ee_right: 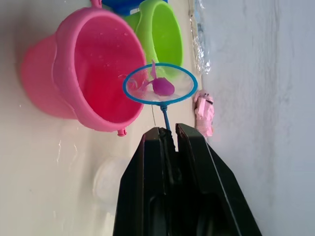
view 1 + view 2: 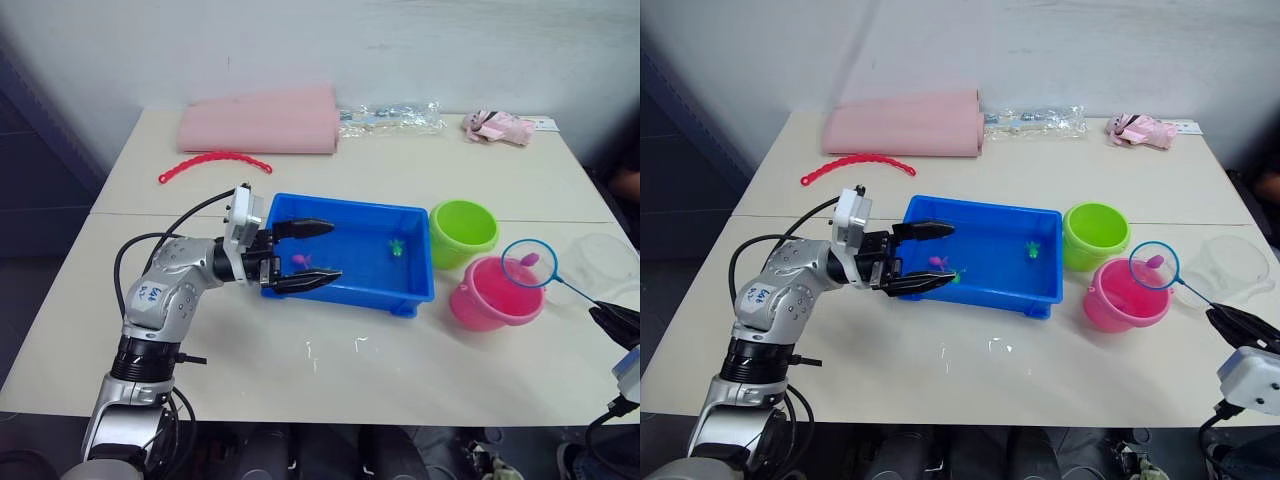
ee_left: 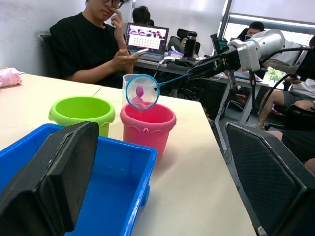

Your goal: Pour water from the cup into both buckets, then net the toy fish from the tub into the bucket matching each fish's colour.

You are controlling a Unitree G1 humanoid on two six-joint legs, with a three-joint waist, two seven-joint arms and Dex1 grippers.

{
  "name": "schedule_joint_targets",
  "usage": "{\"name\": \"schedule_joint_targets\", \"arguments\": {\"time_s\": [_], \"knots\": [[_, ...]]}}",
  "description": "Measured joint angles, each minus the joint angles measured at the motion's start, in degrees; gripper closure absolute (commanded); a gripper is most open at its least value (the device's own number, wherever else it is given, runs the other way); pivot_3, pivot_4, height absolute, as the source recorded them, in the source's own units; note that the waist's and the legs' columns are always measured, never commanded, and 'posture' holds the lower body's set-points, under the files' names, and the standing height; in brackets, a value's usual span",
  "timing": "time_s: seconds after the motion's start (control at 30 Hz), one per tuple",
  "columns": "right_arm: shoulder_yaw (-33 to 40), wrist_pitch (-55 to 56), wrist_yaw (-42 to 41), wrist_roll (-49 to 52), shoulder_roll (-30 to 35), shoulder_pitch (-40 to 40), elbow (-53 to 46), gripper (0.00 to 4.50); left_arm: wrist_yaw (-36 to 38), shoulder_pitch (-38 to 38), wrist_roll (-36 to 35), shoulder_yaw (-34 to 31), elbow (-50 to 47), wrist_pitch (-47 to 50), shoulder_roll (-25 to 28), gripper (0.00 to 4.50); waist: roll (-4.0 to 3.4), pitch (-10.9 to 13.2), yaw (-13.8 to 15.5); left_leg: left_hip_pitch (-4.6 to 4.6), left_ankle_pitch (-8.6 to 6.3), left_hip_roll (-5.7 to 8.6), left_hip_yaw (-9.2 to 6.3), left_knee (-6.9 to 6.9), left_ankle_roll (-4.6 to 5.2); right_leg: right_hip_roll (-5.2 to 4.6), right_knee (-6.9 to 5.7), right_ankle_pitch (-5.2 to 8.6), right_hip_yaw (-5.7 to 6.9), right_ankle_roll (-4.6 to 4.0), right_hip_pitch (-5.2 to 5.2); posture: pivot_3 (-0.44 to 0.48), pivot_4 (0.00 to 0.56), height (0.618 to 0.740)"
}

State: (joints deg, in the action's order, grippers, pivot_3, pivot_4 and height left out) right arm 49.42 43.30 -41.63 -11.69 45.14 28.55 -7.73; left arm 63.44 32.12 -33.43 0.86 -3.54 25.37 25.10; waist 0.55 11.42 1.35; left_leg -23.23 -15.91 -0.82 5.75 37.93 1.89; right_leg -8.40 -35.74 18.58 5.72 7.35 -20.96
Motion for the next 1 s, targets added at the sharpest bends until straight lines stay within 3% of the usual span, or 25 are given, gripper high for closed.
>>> {"name": "schedule_joint_targets", "arguments": {"time_s": [0.4,0.73,0.83,1.0], "knots": [[5.1,12.6,10.0,-10.5,1.6,3.8,1.5,4.50,0.6,0.8,0.7,0.3,2.4,-1.5,-0.1,0.04,0.00,0.0,0.0,0.10,-0.04,-0.01,-0.22,0.00,-0.05,0.00,0.19,0.01,0.16,-0.02,0.28,0.000,0.150,0.740],[5.2,15.6,13.9,-13.7,1.6,6.7,1.2,4.50,1.3,1.5,1.3,0.4,4.6,-3.4,-1.1,0.04,0.00,0.0,-0.1,0.10,-0.04,-0.02,-0.25,0.00,-0.05,0.00,0.21,0.01,0.18,-0.02,0.30,0.000,0.150,0.740],[4.7,13.2,13.9,-9.7,1.5,8.6,1.2,4.50,1.7,1.6,1.3,0.4,4.8,-3.6,-1.2,0.04,-0.01,0.0,-0.1,0.10,-0.05,-0.02,-0.28,0.00,-0.04,-0.01,0.22,0.02,0.19,-0.03,0.32,0.000,0.150,0.740],[-0.8,2.2,11.1,8.1,1.1,10.6,-3.3,4.50,3.1,1.6,1.3,0.2,5.8,-4.1,0.2,0.04,-0.01,0.0,-0.4,0.13,-0.06,-0.10,-0.32,0.00,-0.04,-0.03,0.21,0.02,0.19,-0.05,0.34,0.000,0.150,0.740]]}}
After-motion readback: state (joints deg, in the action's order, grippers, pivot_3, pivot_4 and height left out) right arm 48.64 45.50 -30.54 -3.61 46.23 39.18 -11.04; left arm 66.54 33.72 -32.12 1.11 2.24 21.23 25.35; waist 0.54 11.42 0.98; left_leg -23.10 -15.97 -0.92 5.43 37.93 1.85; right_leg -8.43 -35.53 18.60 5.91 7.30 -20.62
